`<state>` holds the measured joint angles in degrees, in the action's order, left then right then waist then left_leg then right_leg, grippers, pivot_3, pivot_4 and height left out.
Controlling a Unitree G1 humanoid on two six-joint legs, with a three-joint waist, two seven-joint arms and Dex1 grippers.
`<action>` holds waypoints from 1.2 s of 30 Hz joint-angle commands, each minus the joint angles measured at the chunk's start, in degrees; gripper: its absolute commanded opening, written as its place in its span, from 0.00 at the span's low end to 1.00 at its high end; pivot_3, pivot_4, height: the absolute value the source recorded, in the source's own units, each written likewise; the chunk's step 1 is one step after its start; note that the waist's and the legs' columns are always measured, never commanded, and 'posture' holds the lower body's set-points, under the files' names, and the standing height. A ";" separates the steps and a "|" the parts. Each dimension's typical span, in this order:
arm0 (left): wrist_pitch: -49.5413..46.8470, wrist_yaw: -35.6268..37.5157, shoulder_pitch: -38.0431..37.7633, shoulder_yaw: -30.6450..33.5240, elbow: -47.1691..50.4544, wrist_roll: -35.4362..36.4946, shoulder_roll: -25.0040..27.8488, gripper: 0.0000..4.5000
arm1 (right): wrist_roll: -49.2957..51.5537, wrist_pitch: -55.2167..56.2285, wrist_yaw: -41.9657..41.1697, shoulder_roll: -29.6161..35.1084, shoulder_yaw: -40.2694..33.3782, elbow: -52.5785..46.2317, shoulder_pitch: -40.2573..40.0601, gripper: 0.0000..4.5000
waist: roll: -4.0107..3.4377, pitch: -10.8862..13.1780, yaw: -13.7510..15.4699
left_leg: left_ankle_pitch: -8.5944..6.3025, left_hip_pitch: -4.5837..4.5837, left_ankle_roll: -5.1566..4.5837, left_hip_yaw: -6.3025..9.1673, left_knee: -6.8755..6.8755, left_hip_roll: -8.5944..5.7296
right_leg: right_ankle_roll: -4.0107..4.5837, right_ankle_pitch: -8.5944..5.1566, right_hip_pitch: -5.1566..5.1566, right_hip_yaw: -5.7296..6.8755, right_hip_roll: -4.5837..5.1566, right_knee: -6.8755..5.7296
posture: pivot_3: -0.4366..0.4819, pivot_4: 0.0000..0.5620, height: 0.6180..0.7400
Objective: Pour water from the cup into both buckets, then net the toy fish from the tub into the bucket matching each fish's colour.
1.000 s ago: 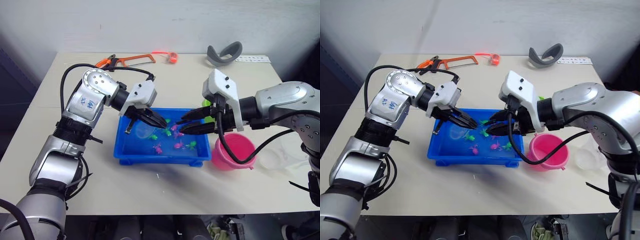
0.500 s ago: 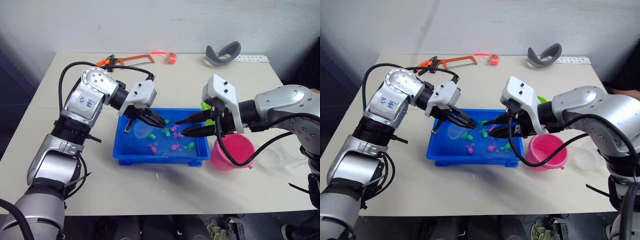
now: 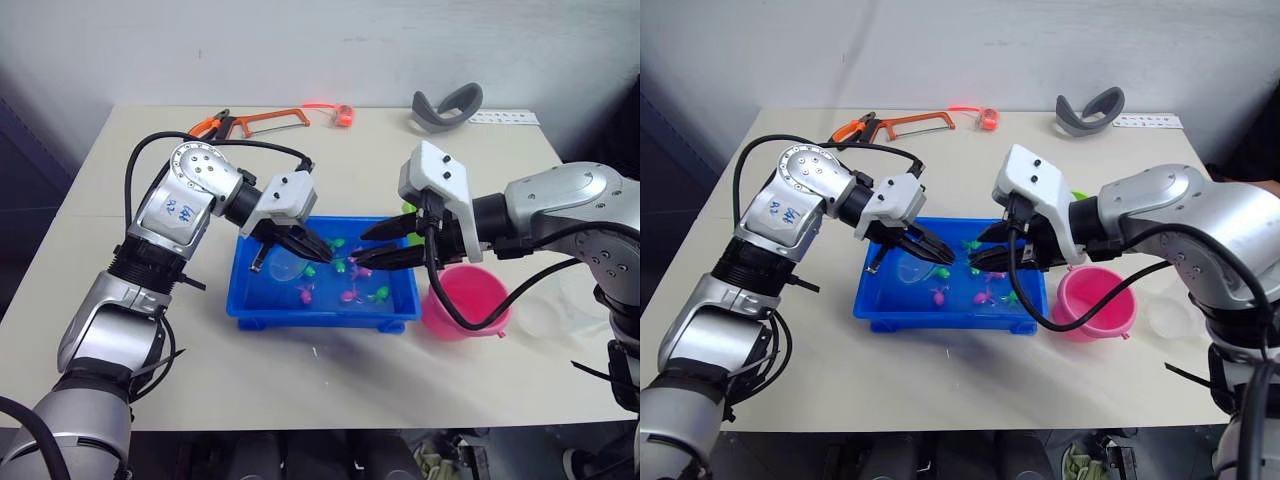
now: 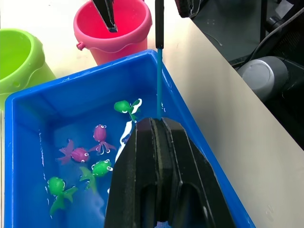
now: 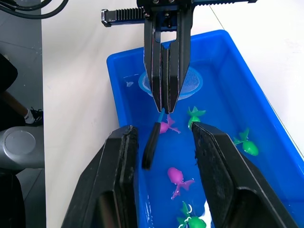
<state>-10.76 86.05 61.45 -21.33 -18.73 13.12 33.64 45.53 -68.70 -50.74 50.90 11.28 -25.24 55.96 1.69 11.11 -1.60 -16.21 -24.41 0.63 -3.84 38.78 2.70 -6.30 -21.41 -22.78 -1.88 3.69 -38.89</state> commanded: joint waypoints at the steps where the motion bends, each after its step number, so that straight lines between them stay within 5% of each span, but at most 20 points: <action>1: 0.71 3.68 1.03 0.45 0.61 -0.10 -0.38 0.00 | -0.74 0.29 -0.64 -0.07 -0.17 -1.69 1.78 0.43 | 0.00 0.00 0.00 | 0.00 0.00 0.00 0.00 0.00 0.00 | 0.00 0.00 0.00 0.00 0.00 0.00 | 0.48 0.27 1.00; 6: 0.63 3.66 1.17 0.59 0.51 -0.03 -0.64 0.00 | -1.77 0.61 -0.83 -0.25 0.51 -2.13 1.42 0.43 | 0.00 0.00 -0.01 | 0.00 0.00 0.00 0.00 0.00 0.00 | 0.00 0.00 0.00 0.00 -0.01 -0.01 | 0.48 0.27 1.00; 11: 0.72 3.63 1.49 0.62 0.18 -0.16 -1.15 0.00 | -4.22 2.64 -0.98 -0.08 1.78 -2.48 0.32 0.01 | 0.00 0.00 0.00 | 0.00 0.00 0.00 0.00 0.01 0.00 | 0.00 0.00 0.00 0.00 -0.01 -0.01 | 0.48 0.27 1.00; 28: -2.59 2.48 2.66 2.02 -1.76 1.18 -1.89 0.00 | -4.52 2.85 -1.93 -0.55 -0.71 -3.00 -1.14 0.01 | 0.00 0.00 0.00 | 0.00 0.00 0.00 0.00 0.04 0.00 | 0.00 0.00 0.00 0.00 -0.03 -0.03 | 0.48 0.27 1.00; 36: -11.73 1.30 -0.42 9.63 2.11 8.93 -0.62 0.59 | -6.66 6.73 -2.67 7.17 -7.85 -6.89 -8.19 0.00 | 0.00 0.00 0.03 | 0.00 0.00 -0.01 0.01 0.02 -0.01 | 0.00 0.00 0.00 0.01 -0.01 -0.04 | 0.48 0.27 1.00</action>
<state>-20.77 85.96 62.24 -15.02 -20.50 18.81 31.82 40.60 -65.42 -52.27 54.80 7.12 -29.58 49.70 1.69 11.11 -1.57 -16.22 -24.41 0.63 -3.82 38.80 2.69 -6.30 -21.41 -22.76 -1.88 3.67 -38.91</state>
